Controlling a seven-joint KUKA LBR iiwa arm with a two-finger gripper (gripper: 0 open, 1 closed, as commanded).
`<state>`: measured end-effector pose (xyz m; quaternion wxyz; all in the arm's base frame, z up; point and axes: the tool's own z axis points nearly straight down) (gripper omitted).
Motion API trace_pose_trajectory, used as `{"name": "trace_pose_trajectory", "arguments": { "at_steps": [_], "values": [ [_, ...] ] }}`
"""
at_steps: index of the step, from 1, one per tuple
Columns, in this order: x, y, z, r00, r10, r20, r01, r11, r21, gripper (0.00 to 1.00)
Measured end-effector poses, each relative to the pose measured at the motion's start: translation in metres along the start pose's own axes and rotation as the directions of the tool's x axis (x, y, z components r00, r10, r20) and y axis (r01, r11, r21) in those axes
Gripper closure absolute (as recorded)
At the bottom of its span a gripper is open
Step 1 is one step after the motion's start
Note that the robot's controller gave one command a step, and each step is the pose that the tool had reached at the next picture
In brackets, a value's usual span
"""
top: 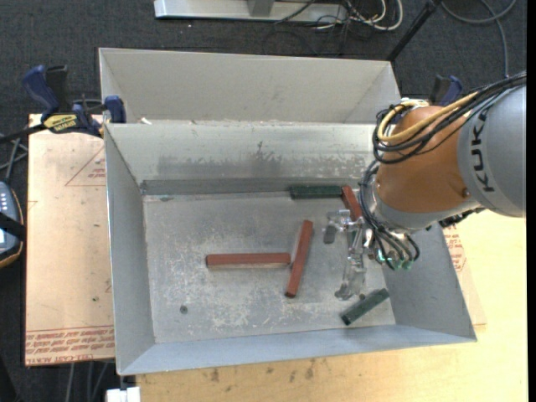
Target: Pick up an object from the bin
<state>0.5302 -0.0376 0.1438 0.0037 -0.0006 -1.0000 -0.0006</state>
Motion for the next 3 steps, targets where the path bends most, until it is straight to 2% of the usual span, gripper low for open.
{"name": "trace_pose_trajectory", "arguments": {
  "at_steps": [1, 2, 3],
  "values": [
    [-0.002, 0.0, -0.004, 1.0, -0.001, 0.007, 0.001, 1.0, 0.0, 0.0],
    [0.007, -0.018, 0.009, 0.998, -0.065, 0.014, 0.065, 0.998, -0.001, 0.0],
    [0.025, -0.051, 0.045, 0.961, -0.275, 0.007, 0.275, 0.962, 0.004, 0.0]
  ]
}}
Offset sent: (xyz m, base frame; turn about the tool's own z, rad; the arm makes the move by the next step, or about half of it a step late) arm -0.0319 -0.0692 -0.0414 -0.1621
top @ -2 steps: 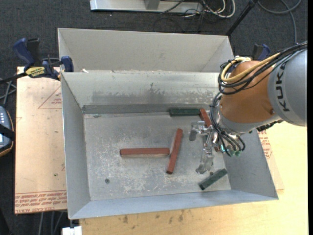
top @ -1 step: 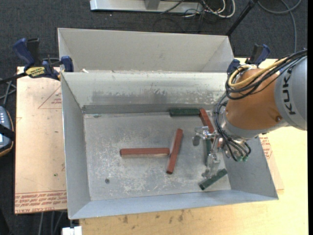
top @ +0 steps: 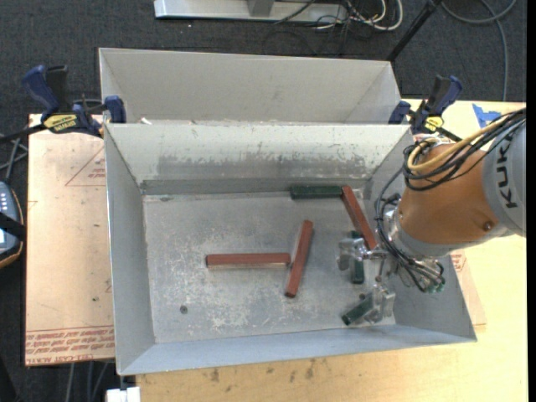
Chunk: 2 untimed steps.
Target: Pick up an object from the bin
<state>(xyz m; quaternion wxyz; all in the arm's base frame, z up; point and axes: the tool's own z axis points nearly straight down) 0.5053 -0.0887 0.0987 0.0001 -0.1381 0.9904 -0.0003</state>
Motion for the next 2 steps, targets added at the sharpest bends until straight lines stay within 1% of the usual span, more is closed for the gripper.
{"name": "trace_pose_trajectory", "arguments": {
  "at_steps": [1, 2],
  "values": [
    [0.0202, 0.0046, 0.0281, 0.998, -0.067, 0.004, 0.067, 0.998, 0.0, 1.0],
    [0.0202, 0.0046, 0.0281, 0.998, -0.067, 0.004, 0.067, 0.998, 0.0, 1.0]
  ]
}}
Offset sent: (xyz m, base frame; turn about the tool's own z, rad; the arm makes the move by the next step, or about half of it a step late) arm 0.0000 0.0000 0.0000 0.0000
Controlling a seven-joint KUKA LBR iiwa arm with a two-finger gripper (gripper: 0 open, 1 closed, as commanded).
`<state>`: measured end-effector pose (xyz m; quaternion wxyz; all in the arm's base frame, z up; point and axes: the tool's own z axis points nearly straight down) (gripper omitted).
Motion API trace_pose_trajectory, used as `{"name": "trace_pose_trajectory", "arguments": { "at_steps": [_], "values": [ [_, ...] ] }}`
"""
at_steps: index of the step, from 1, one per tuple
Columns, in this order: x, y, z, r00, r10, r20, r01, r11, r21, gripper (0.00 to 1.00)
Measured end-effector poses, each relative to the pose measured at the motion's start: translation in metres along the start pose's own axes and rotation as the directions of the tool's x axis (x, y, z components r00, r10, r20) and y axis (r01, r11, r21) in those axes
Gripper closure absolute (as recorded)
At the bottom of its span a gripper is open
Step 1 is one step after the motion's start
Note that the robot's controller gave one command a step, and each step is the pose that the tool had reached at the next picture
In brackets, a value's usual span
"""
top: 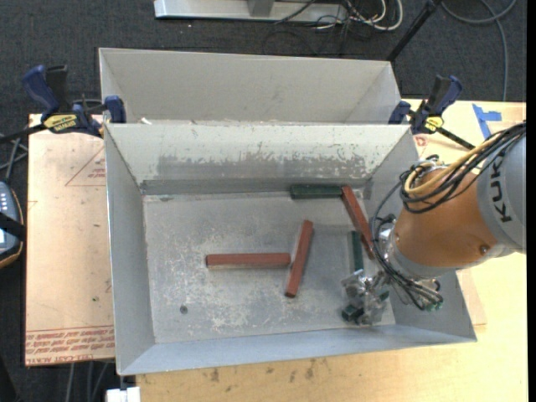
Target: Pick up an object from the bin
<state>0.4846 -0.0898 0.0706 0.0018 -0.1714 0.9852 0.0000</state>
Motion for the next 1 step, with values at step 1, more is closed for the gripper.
{"name": "trace_pose_trajectory", "arguments": {
  "at_steps": [1],
  "values": [
    [-0.0205, -0.0187, -0.1577, 0.999, -0.038, 0.002, 0.038, 0.999, 0.001, 1.0]
  ]
}}
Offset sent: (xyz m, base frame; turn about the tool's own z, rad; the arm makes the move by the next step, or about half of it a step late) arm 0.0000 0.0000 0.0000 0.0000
